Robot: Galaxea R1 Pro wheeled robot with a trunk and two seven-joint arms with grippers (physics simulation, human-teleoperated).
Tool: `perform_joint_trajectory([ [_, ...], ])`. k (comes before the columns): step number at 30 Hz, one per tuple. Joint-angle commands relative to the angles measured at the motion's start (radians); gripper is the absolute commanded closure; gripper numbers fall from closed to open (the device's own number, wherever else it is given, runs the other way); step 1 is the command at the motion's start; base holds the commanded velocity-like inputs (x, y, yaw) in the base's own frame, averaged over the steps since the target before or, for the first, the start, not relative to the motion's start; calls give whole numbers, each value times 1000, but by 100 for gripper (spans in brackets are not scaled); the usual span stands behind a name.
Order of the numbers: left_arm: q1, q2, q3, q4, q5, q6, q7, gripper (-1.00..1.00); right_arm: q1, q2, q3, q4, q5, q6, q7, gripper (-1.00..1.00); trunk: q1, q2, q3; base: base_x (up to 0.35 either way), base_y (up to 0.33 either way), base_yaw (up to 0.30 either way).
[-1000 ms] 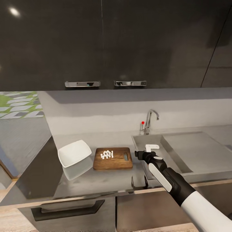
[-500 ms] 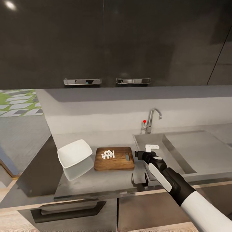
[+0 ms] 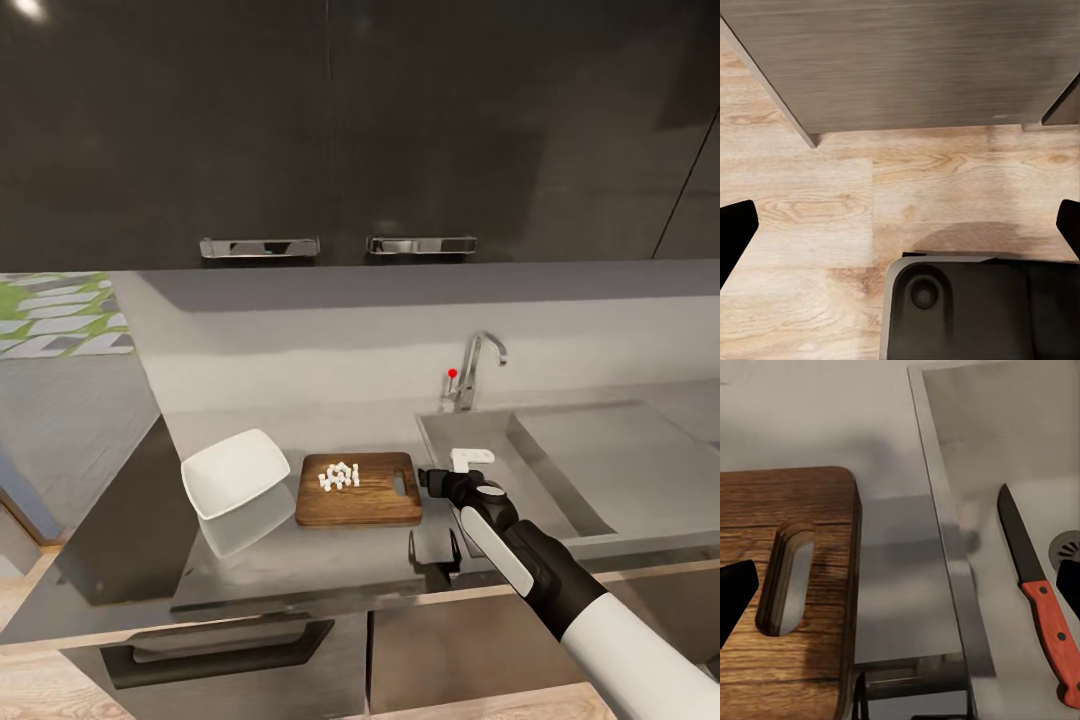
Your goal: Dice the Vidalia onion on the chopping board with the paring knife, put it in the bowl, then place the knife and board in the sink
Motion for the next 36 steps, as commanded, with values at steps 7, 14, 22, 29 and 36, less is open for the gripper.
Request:
perform_joint_trajectory([
  [7, 0, 1, -8, 0, 8, -1, 5, -100, -1, 3, 18, -2, 90, 3, -49, -100, 1, -2, -2, 0, 0, 0],
  [14, 0, 1, -8, 0, 8, -1, 5, -100, -2, 7, 23, -2, 136, 3, -52, -100, 1, -2, -2, 0, 0, 0],
  [22, 0, 1, -8, -2, 8, -1, 5, -100, -1, 8, 24, -2, 137, 3, -50, -100, 1, -2, -2, 54, 36, 0],
  [29, 0, 1, -8, -2, 8, -1, 5, -100, -1, 8, 24, -2, 136, 3, -49, -100, 1, -2, -2, 43, 17, 0],
  [36, 0, 1, -8, -2, 8, -1, 5, -100, -1, 9, 24, -2, 136, 3, -49, -100, 1, -2, -2, 1, 126, 0],
])
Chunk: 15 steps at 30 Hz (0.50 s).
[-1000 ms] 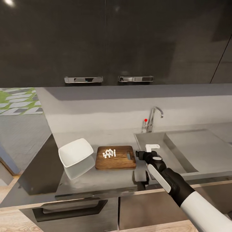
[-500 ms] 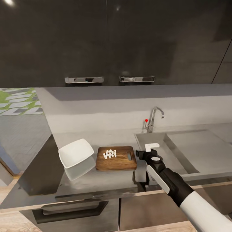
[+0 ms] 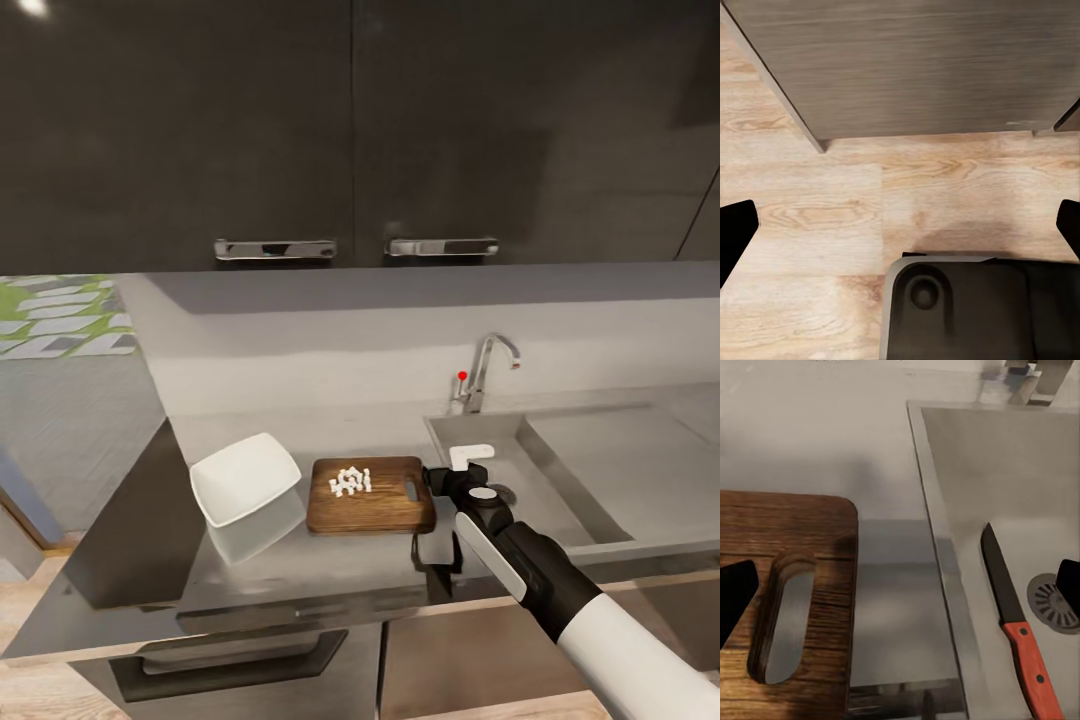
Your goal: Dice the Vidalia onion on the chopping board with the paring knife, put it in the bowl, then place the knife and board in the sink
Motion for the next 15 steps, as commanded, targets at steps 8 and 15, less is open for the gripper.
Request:
perform_joint_trajectory([
  [8, 0, 1, -8, -1, 8, -1, 5, -100, -1, -1, 4, -2, -9, 2, -11, -100, 1, -2, -8, 0, 17, 14],
  [15, 0, 1, -8, -1, 8, -1, 5, -100, -2, 0, 4, -2, -9, 2, -11, -100, 1, -2, -18, 0, 0, 62],
])
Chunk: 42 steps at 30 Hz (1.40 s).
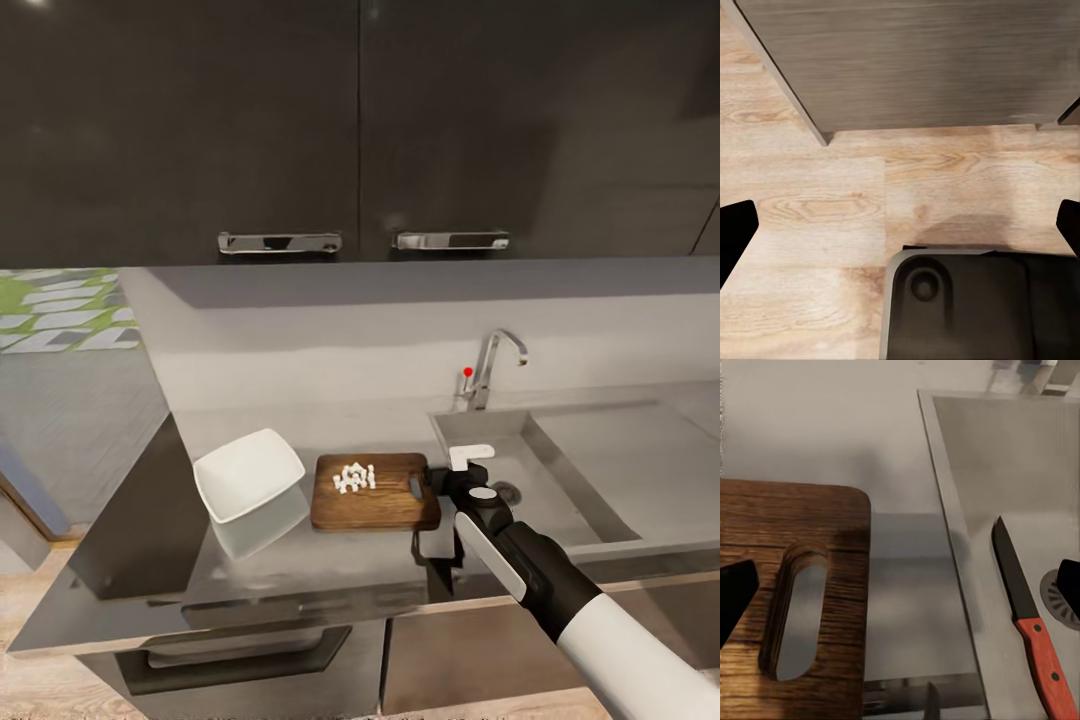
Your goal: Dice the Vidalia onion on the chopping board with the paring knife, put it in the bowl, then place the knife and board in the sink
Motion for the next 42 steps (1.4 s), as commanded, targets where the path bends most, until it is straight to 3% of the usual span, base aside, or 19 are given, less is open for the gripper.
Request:
perform_joint_trajectory([
  [1, 0, 1, -8, -1, 8, -1, 5, -100, -2, -1, 4, -2, -8, 2, -9, -100, 1, -2, -4, 0, 0, 65],
  [42, 0, 1, -6, 21, 8, -1, 5, -100, -1, 3, 4, -2, -8, 2, -9, -100, 1, -2, -62, 0, -44, 27],
])
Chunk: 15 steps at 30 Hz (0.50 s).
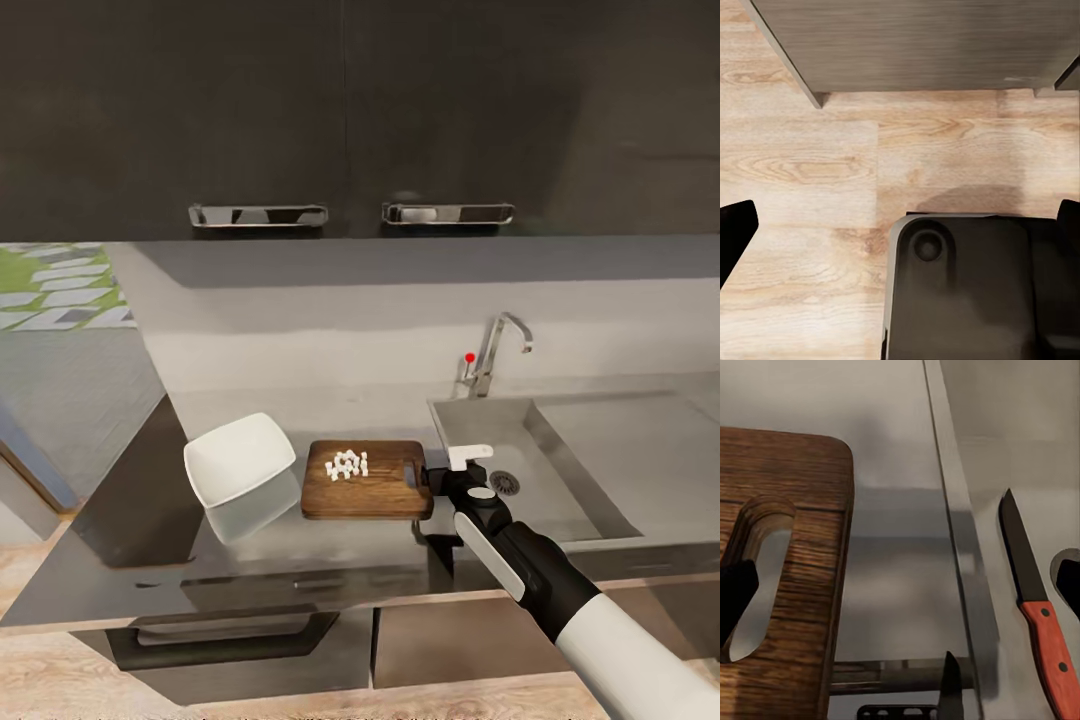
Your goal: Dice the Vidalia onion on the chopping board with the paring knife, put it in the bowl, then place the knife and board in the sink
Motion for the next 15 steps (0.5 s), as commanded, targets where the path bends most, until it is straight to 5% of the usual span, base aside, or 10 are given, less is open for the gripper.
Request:
perform_joint_trajectory([
  [1, 0, 1, -8, -2, 8, -1, 5, -100, -1, -1, 4, -2, -8, 2, -9, -100, 1, -2, -3, 0, 0, 0],
  [15, 0, 1, -8, -2, 7, -1, 5, -100, -2, -1, 4, -2, -8, 2, -9, -100, 1, -2, -21, 39, 16, 0],
])
